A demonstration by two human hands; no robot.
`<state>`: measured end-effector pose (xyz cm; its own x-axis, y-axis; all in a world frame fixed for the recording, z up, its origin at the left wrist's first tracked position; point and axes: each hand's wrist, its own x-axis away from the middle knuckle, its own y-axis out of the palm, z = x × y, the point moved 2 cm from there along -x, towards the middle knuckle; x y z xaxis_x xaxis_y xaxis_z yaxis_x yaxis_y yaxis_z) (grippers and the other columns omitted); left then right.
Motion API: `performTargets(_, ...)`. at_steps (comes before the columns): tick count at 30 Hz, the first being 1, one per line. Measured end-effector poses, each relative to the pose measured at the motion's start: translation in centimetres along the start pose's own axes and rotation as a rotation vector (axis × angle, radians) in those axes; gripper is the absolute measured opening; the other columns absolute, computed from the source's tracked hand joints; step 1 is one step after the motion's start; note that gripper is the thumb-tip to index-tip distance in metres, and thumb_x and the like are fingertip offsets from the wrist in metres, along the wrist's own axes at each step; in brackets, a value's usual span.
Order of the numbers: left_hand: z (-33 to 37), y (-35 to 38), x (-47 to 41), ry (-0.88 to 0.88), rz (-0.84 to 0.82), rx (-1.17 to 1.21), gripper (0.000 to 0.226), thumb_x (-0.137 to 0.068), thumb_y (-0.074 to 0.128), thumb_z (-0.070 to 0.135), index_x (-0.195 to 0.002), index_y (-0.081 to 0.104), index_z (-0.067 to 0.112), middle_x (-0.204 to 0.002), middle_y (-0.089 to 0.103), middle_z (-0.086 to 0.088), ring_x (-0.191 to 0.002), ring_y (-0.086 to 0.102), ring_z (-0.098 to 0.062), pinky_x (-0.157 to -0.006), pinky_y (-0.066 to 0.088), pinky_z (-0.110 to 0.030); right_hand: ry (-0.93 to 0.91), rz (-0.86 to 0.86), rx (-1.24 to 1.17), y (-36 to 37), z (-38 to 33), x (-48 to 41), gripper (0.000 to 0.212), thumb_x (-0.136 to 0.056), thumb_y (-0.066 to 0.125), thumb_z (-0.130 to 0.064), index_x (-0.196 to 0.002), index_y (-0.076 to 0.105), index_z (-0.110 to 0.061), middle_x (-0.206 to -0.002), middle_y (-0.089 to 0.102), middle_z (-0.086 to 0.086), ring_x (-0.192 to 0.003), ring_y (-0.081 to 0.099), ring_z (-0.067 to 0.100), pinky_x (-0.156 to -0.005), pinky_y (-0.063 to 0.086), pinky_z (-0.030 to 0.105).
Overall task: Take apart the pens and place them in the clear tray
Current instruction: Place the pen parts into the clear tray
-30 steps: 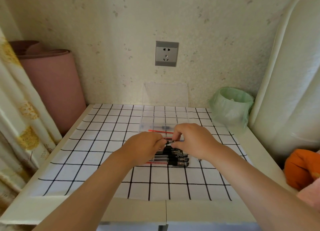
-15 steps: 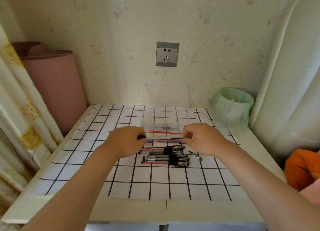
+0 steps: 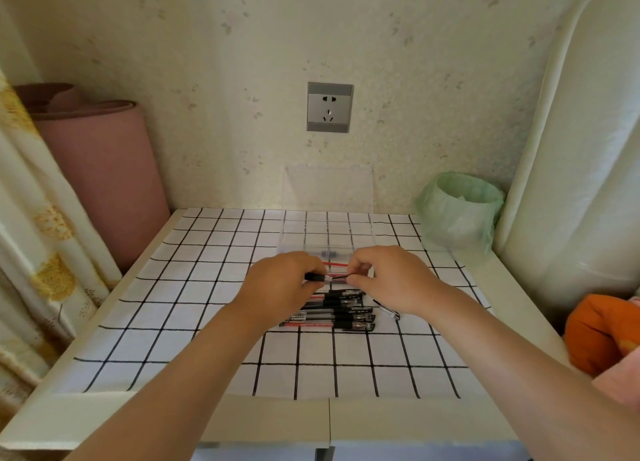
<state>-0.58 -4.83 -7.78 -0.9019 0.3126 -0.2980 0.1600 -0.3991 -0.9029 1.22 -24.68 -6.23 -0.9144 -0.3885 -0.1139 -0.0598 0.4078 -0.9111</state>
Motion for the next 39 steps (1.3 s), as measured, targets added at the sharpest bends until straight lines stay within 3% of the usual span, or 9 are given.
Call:
performTargets(5, -0.5, 0.5, -0.1, -0.079, -0.059, -0.046, 0.015, -0.094, 0.058, 0.035, -0.106, 0.066, 0.035, -0.101, 0.065, 0.015, -0.088, 0.059, -0.005, -0.071, 0.042, -0.019, 0.059, -0.029, 0.097, -0.2, 1.0, 0.1, 0.008, -0.084, 0.069, -0.038, -0.092, 0.068, -0.034, -0.088, 0.065, -0.015, -0.082, 0.059, 0.006, -0.068, 0.044, 0.025)
performTargets(10, -0.8, 1.1, -0.1, -0.107, -0.15, -0.138, 0.012, -0.094, 0.057, 0.034, -0.099, 0.066, 0.037, -0.093, 0.066, 0.014, -0.082, 0.061, -0.007, -0.068, 0.045, -0.022, 0.146, -0.213, 0.176, 0.0, 2.4, 0.7, 0.009, -0.083, 0.07, -0.033, -0.092, 0.07, -0.033, -0.081, 0.055, -0.019, -0.09, 0.06, 0.009, -0.076, 0.049, 0.027)
performTargets(20, -0.9, 1.6, -0.4, -0.053, -0.195, -0.205, 0.016, -0.092, 0.056, 0.038, -0.102, 0.068, 0.036, -0.094, 0.064, 0.011, -0.08, 0.06, -0.009, -0.064, 0.046, -0.023, 0.142, -0.341, 0.119, 0.5, 3.1, 0.7, 0.021, -0.08, 0.075, -0.034, -0.1, 0.073, -0.035, -0.09, 0.061, -0.014, -0.087, 0.061, 0.009, -0.074, 0.049, 0.026)
performTargets(24, -0.8, 1.5, -0.3, -0.048, -0.179, -0.162, 0.019, -0.089, 0.059, 0.048, -0.102, 0.067, 0.037, -0.094, 0.064, 0.013, -0.08, 0.059, -0.006, -0.067, 0.048, -0.024, 0.124, -0.215, 0.046, -0.1, 2.7, -0.1, 0.013, -0.084, 0.069, -0.035, -0.097, 0.072, -0.036, -0.09, 0.065, -0.014, -0.086, 0.062, 0.008, -0.077, 0.052, 0.029)
performTargets(29, -1.4, 0.5, -0.5, -0.061, -0.035, -0.077, 0.021, -0.092, 0.06, 0.038, -0.112, 0.062, 0.033, -0.101, 0.059, 0.012, -0.086, 0.057, -0.008, -0.07, 0.048, -0.024, 0.027, 0.032, 0.091, -0.6, 1.3, -2.1, 0.016, -0.094, 0.058, -0.029, -0.102, 0.071, -0.034, -0.1, 0.067, -0.016, -0.089, 0.059, 0.004, -0.071, 0.042, 0.024)
performTargets(34, -3.1, -0.1, -0.7, -0.054, -0.002, -0.122, 0.029, -0.096, 0.055, 0.031, -0.125, 0.06, 0.033, -0.112, 0.057, 0.008, -0.104, 0.053, -0.013, -0.082, 0.05, -0.032, -0.002, -0.099, 0.128, 0.9, 0.7, -4.5, 0.018, -0.095, 0.059, -0.028, -0.107, 0.07, -0.035, -0.108, 0.068, -0.013, -0.095, 0.061, 0.009, -0.077, 0.044, 0.027)
performTargets(39, -4.3, 0.0, -0.6, -0.11, -0.107, -0.083, 0.03, -0.098, 0.052, 0.031, -0.127, 0.06, 0.032, -0.112, 0.058, 0.006, -0.103, 0.053, -0.014, -0.081, 0.048, -0.03, 0.019, -0.227, 0.087, 1.6, 0.4, -7.1, 0.012, -0.087, 0.071, -0.024, -0.095, 0.075, -0.032, -0.1, 0.069, -0.013, -0.094, 0.063, 0.008, -0.087, 0.052, 0.03)
